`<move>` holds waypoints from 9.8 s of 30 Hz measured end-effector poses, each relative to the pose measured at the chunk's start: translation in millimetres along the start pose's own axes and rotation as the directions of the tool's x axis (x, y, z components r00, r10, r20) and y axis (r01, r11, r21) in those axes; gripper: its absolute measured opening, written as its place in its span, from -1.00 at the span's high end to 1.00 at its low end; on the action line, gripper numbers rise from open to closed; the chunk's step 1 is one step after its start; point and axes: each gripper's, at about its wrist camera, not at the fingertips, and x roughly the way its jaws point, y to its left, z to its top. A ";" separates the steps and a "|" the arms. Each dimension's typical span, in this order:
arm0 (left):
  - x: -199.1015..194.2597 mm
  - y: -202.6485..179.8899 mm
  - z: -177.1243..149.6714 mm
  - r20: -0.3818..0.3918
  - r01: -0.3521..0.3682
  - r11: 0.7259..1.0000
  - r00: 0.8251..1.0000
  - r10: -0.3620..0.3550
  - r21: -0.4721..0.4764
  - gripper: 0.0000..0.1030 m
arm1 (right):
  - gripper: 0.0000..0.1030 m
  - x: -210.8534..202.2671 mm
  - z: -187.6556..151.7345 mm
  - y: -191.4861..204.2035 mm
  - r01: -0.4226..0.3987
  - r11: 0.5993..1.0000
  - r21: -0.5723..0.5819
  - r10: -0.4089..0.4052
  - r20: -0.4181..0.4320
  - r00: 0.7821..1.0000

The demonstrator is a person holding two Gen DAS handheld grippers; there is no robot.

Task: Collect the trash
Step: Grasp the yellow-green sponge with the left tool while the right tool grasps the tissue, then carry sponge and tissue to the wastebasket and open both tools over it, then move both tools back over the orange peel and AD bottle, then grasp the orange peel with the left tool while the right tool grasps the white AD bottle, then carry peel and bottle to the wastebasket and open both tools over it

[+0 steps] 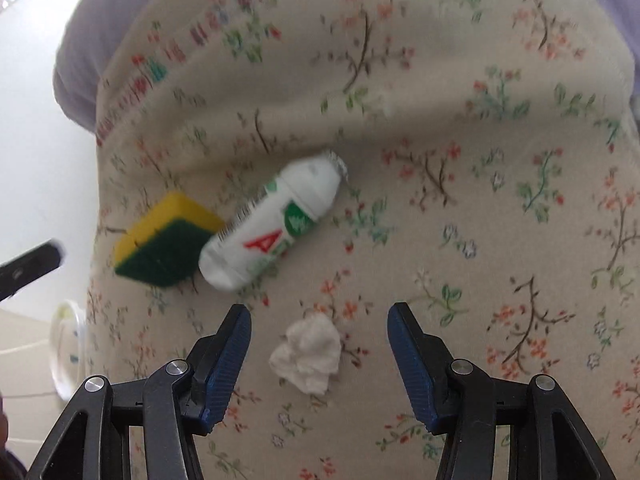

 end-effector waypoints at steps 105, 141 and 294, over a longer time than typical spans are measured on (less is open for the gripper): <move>-62.9 328.3 -256.7 0.111 -0.042 0.535 0.962 0.251 -0.844 0.24 | 0.61 203.9 -130.7 411.1 -0.327 0.656 -0.680 0.192 -0.269 0.944; -87.0 195.9 -155.0 0.160 -0.022 0.772 0.974 0.159 -0.635 0.12 | -0.05 60.2 -23.0 183.6 -0.270 0.956 -0.117 0.268 -0.029 0.963; -90.2 348.0 -201.2 -0.150 -0.327 0.648 0.937 0.315 -0.688 -0.02 | 0.20 140.5 -75.8 333.8 -0.498 0.828 -0.257 0.470 -0.164 0.867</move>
